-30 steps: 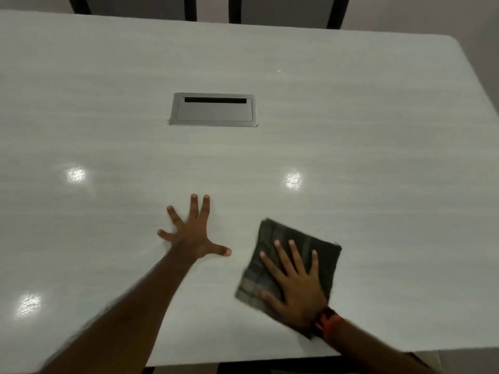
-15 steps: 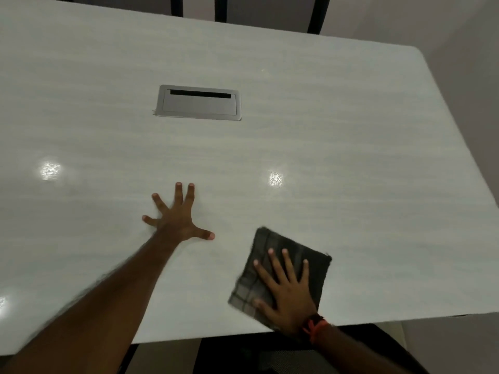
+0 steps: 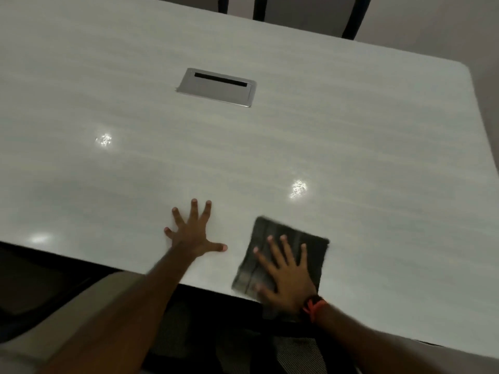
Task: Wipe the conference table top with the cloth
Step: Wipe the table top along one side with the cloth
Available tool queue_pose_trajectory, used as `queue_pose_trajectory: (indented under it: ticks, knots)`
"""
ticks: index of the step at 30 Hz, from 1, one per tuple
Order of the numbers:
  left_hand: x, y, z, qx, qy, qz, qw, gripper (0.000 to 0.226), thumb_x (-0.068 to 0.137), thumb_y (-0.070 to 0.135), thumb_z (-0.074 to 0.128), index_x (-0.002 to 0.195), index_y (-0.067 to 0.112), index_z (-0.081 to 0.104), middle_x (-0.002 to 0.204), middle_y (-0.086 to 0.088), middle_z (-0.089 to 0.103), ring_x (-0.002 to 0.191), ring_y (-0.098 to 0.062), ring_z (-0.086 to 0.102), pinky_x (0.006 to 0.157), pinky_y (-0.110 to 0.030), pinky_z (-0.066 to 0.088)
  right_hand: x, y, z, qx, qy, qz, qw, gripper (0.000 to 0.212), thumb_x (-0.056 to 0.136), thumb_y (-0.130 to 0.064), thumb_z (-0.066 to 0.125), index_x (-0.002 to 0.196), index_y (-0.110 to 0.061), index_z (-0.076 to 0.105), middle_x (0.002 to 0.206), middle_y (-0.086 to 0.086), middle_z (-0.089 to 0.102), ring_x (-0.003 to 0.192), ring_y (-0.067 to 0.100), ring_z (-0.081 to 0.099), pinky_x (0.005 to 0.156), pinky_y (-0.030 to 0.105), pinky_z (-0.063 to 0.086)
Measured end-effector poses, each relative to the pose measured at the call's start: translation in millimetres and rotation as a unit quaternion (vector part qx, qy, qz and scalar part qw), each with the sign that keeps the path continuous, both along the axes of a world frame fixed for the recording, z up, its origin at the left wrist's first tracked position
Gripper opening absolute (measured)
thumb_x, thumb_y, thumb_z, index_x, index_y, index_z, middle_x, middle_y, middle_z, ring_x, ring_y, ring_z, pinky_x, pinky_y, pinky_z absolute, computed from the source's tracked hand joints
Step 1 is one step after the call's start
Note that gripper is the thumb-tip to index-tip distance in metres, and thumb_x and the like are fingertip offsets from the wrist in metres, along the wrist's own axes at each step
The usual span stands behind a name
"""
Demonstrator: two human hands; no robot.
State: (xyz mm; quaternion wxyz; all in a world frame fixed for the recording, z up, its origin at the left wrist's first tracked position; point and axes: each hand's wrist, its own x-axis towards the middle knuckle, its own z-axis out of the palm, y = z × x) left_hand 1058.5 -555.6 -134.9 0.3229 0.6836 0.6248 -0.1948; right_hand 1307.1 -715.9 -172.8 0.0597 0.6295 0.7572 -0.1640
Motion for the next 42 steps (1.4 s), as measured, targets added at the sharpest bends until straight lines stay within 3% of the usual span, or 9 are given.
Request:
queue_pose_trajectory:
  ticks: [4,11,19,23,28,32,36,39,42]
  knots:
    - [31.0,-50.1,-0.2,-0.004,-0.006,-0.001,1.000,0.130,0.064,0.080,0.067,0.148,0.046,-0.026,0.159,0.008,-0.034,0.144,-0.048,-0.025,0.110,-0.075,0.011,73.4,4.4,1.1,0.023,-0.016,0.165,0.986,0.082,0.091,-0.081,0.032,0.159,-0.048,0.002,0.171,-0.004,0.001,0.157,0.032,-0.002,0.113,0.076,0.006]
    - [42.8,-81.4,-1.0,0.018,0.008,-0.009,1.000,0.117,0.073,0.081,0.057,0.150,0.044,-0.024,0.160,0.006,-0.032,0.145,-0.047,-0.022,0.111,-0.072,0.012,99.9,62.7,-1.5,0.007,-0.034,-0.209,0.977,0.083,0.090,-0.080,0.020,0.159,-0.045,-0.010,0.170,0.001,-0.012,0.156,0.035,-0.012,0.114,0.075,-0.006]
    - [79.0,-63.6,-2.5,0.026,0.008,-0.039,0.999,0.108,0.084,0.071,0.054,0.153,0.035,-0.021,0.162,0.003,-0.028,0.147,-0.046,-0.017,0.115,-0.067,0.014,104.3,-14.8,3.3,-0.002,0.001,0.151,0.989,0.080,0.093,-0.078,0.034,0.160,-0.047,0.001,0.171,-0.004,-0.004,0.157,0.032,-0.007,0.115,0.071,-0.007]
    - [111.8,-65.4,-5.5,0.040,0.002,-0.054,0.998,0.098,0.090,0.067,0.048,0.154,0.035,-0.018,0.162,0.004,-0.027,0.148,-0.044,-0.017,0.114,-0.066,0.014,164.7,62.8,-4.8,0.025,-0.041,-0.004,0.999,0.081,0.090,-0.079,0.030,0.158,-0.052,-0.004,0.171,-0.009,-0.007,0.157,0.025,-0.011,0.115,0.074,0.006]
    - [148.0,-44.9,-4.9,0.047,-0.013,-0.019,0.999,0.077,0.100,0.053,0.040,0.156,0.035,-0.010,0.165,0.005,-0.017,0.151,-0.035,-0.014,0.114,-0.067,0.012,155.3,109.5,-6.9,0.025,-0.021,-0.249,0.968,0.082,0.092,-0.077,0.020,0.161,-0.041,-0.002,0.171,0.001,-0.003,0.157,0.034,-0.006,0.115,0.076,-0.002]
    - [177.2,-21.6,-3.1,0.063,-0.007,0.018,0.998,0.067,0.104,0.043,0.034,0.157,0.035,-0.007,0.166,0.005,-0.013,0.151,-0.035,-0.011,0.116,-0.066,0.014,131.1,21.3,1.0,0.001,0.008,-0.058,0.998,0.089,0.090,-0.084,0.023,0.161,-0.040,-0.006,0.170,0.005,-0.011,0.155,0.040,-0.012,0.111,0.078,-0.013]
    - [209.7,-1.8,-5.9,0.057,-0.003,0.038,0.998,0.070,0.103,0.045,0.036,0.156,0.036,-0.008,0.165,0.004,-0.015,0.150,-0.040,-0.012,0.114,-0.067,0.014,213.5,41.1,-1.8,0.015,0.016,0.086,0.996,0.088,0.086,-0.082,0.038,0.158,-0.051,-0.001,0.171,-0.006,-0.004,0.157,0.028,-0.011,0.112,0.077,0.006]
    - [230.5,3.5,-7.1,0.058,-0.002,0.045,0.997,0.077,0.100,0.052,0.041,0.156,0.037,-0.009,0.165,0.001,-0.017,0.149,-0.044,-0.012,0.114,-0.066,0.014,287.5,118.0,-11.2,0.029,-0.036,-0.089,0.995,0.087,0.084,-0.083,0.032,0.158,-0.052,-0.003,0.171,-0.006,-0.005,0.157,0.029,-0.008,0.113,0.078,0.002]
    - [243.3,4.5,-8.1,0.050,-0.007,0.019,0.999,0.087,0.095,0.058,0.048,0.156,0.036,-0.010,0.165,-0.001,-0.019,0.149,-0.044,-0.013,0.116,-0.064,0.014,313.1,191.2,-13.4,0.023,-0.034,-0.332,0.942,0.086,0.087,-0.083,0.017,0.160,-0.043,-0.005,0.171,0.004,-0.007,0.156,0.038,-0.008,0.110,0.081,0.001]
